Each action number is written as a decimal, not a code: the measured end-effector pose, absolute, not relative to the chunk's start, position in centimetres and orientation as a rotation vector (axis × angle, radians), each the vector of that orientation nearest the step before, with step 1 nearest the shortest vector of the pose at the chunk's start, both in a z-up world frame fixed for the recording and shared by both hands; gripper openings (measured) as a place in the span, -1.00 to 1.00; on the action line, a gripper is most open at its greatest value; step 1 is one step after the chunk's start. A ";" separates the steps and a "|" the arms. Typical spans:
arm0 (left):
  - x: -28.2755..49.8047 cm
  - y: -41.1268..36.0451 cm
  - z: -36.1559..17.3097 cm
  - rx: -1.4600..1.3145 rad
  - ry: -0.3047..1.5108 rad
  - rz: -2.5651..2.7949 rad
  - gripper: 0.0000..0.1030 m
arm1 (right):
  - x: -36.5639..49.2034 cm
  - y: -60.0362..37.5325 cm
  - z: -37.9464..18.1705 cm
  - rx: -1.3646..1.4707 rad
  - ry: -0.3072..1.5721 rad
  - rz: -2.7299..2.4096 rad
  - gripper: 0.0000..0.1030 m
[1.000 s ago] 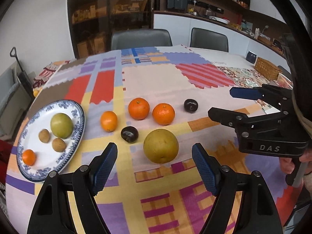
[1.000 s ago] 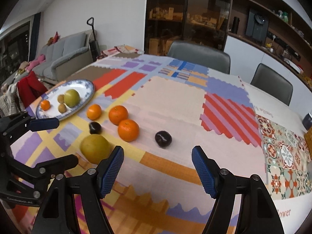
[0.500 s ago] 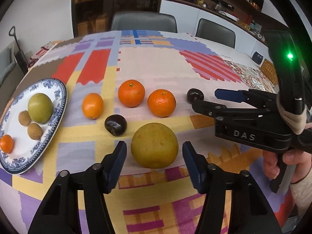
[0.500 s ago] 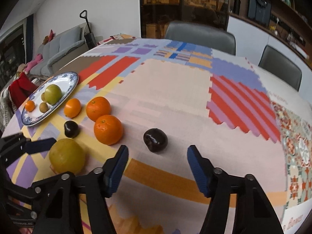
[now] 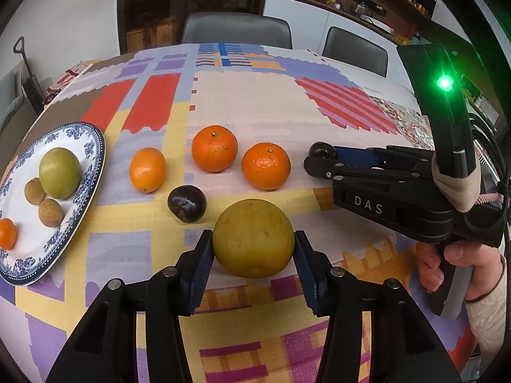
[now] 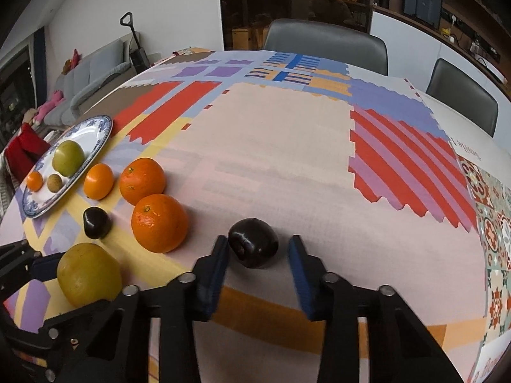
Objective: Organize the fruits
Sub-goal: 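Carry the brown pear with the left gripper while the right gripper carries the plum toward the plate, then open the left gripper over the plate while the right gripper releases the plum there, then move both grippers from the plate back toward the loose fruits, then grasp a dark plum with the left gripper while the right gripper grasps a mandarin, then carry the plum with the left gripper while the right gripper carries the mandarin to the plate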
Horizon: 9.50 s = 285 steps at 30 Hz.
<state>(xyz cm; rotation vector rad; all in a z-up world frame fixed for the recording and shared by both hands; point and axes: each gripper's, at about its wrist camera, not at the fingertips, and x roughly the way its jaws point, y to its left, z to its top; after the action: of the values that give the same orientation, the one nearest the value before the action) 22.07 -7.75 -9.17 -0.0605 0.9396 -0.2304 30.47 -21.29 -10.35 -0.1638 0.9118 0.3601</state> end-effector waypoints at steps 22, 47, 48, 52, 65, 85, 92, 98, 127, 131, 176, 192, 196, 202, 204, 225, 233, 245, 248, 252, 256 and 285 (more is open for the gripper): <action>19.9 -5.8 -5.0 -0.024 0.836 -0.196 -0.06 | 24.4 -20.6 -4.8 -0.111 0.773 0.393 -0.39; 16.3 2.9 -1.5 -0.040 0.716 -0.068 -0.06 | 20.5 -13.1 -0.8 -0.091 0.692 0.489 -0.39; 16.2 3.4 -1.4 -0.040 0.713 -0.060 -0.06 | 20.5 -12.7 -0.7 -0.093 0.690 0.493 -0.39; 15.8 5.5 -1.0 -0.036 0.699 -0.022 -0.06 | 20.5 -10.5 -0.2 -0.099 0.681 0.513 -0.39; 16.4 11.9 -1.5 -0.059 0.711 0.048 -0.06 | 22.4 -3.7 -0.2 -0.132 0.698 0.576 -0.39; 22.1 18.0 -5.7 -0.073 0.809 0.048 -0.06 | 30.5 5.1 -4.5 -0.186 0.862 0.618 -0.39; 23.9 18.3 -7.6 -0.067 0.854 0.033 -0.06 | 32.5 7.0 -6.0 -0.219 0.909 0.612 -0.39; 24.6 18.5 -8.5 -0.078 0.885 0.026 -0.06 | 33.3 7.8 -7.2 -0.246 0.939 0.608 -0.39; 19.4 15.0 -2.1 -0.045 0.741 0.060 0.37 | 26.3 0.4 -1.0 -0.186 0.739 0.542 -0.02; 18.2 13.7 -0.7 -0.048 0.710 0.048 0.45 | 24.9 -1.6 0.1 -0.162 0.703 0.520 0.17; 18.8 -2.4 -2.7 0.088 0.702 -0.191 0.69 | 21.3 -17.4 -0.8 -0.258 0.620 0.399 0.46; 24.2 -2.6 -7.9 0.106 0.871 -0.322 0.25 | 26.2 -16.4 -6.9 -0.284 0.799 0.417 0.44; 24.8 -2.7 -8.8 0.102 0.896 -0.333 0.08 | 27.6 -16.3 -8.1 -0.264 0.850 0.418 0.30; 25.5 -3.1 -9.5 0.081 0.923 -0.350 -0.12 | 28.3 -16.2 -9.2 -0.230 0.875 0.430 0.29; 25.8 -3.3 -9.7 0.075 0.935 -0.352 -0.17 | 28.6 -16.1 -9.5 -0.222 0.884 0.434 0.19; 24.7 -2.1 -8.2 -0.022 0.918 -0.314 -0.46 | 28.1 -16.3 -8.9 -0.107 0.899 0.434 -0.18; 22.6 -0.2 -6.2 -0.075 0.872 -0.271 -0.46 | 26.1 -15.0 -6.5 -0.106 0.839 0.454 -0.18; 18.9 3.8 -3.3 -0.084 0.777 -0.183 -0.46 | 23.2 -11.3 -3.6 -0.110 0.768 0.530 -0.18; 18.1 5.1 -2.7 -0.083 0.762 -0.156 -0.46 | 22.7 -10.1 -3.0 -0.116 0.756 0.551 -0.18; 17.6 7.1 -2.1 -0.088 0.740 -0.122 -0.46 | 22.5 -8.3 -2.2 -0.127 0.740 0.573 -0.18; 17.6 9.2 -1.7 -0.098 0.725 -0.091 -0.46 | 22.8 -6.3 -1.7 -0.133 0.734 0.593 -0.18; 28.0 20.4 -6.1 -0.075 0.916 -0.062 -0.46 | 33.4 6.7 -5.0 -0.235 0.891 0.620 -0.18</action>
<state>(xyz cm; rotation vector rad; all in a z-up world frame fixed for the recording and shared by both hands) 28.01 20.42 -6.07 -0.0753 0.9155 -0.0622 33.42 6.74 -4.96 -0.2351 0.8911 0.6205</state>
